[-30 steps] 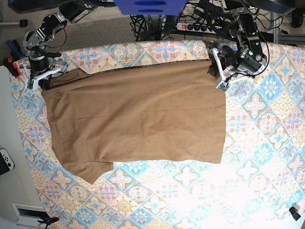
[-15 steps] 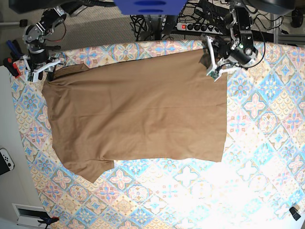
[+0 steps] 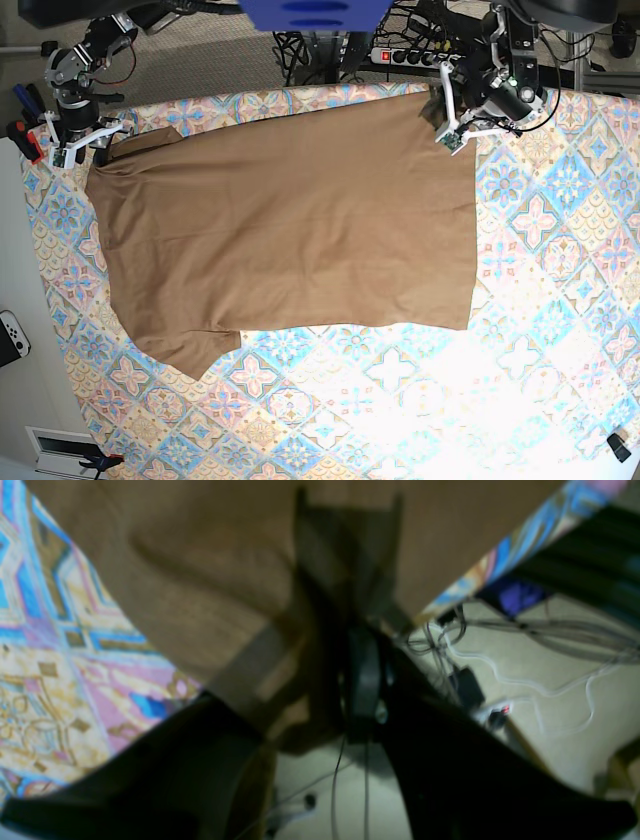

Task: Layout the t-shirt on the table in an organized manner, then fold the t-shirt properly
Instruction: 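Drag the shirt edge toward the robot with both grippers, then release the shirt edge with the left gripper and raise it, then lower the left gripper to the shirt's hem corner and grasp it, then pull the grasped hem corner with the left gripper toward the collar edge, then stretch the shirt edge taut between both grippers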

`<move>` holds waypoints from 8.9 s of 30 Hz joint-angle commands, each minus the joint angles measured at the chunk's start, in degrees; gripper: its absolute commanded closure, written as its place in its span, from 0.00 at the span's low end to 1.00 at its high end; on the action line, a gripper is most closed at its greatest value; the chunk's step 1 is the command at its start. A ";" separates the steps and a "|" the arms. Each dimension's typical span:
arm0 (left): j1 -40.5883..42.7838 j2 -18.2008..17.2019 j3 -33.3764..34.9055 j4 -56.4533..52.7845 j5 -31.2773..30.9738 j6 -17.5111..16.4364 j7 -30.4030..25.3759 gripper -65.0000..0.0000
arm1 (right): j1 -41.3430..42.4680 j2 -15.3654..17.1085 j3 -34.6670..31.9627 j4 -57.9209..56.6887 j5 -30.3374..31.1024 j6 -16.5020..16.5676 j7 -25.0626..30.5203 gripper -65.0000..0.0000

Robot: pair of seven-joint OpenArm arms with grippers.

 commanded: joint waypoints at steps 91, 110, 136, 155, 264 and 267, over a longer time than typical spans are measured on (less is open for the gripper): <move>-59.79 3.65 -19.70 -68.57 8.24 -0.08 -33.48 1.00 | 0.57 0.90 -1.67 1.05 -6.94 -0.56 0.97 0.62; -76.06 3.56 -19.62 -90.81 13.52 -0.08 -57.30 1.00 | 2.06 0.90 -1.67 1.05 -6.77 -0.56 0.97 0.62; -71.75 -2.07 -19.70 -93.10 18.53 -0.08 -54.31 0.63 | 2.06 0.90 -1.67 1.05 -6.86 -0.56 0.97 0.62; -41.68 -1.89 -20.49 -32.44 4.72 -0.08 -14.93 0.63 | 2.06 0.90 -1.67 0.61 -6.94 -0.56 0.97 0.62; -6.25 7.78 -11.88 -18.81 -24.11 -0.08 -8.34 1.00 | -2.07 0.90 -1.67 1.14 -7.12 -0.47 0.44 0.81; -5.73 7.51 -11.88 -16.88 -24.37 -0.08 -8.34 1.00 | -1.98 0.90 -1.67 1.14 -7.12 -0.47 0.44 0.65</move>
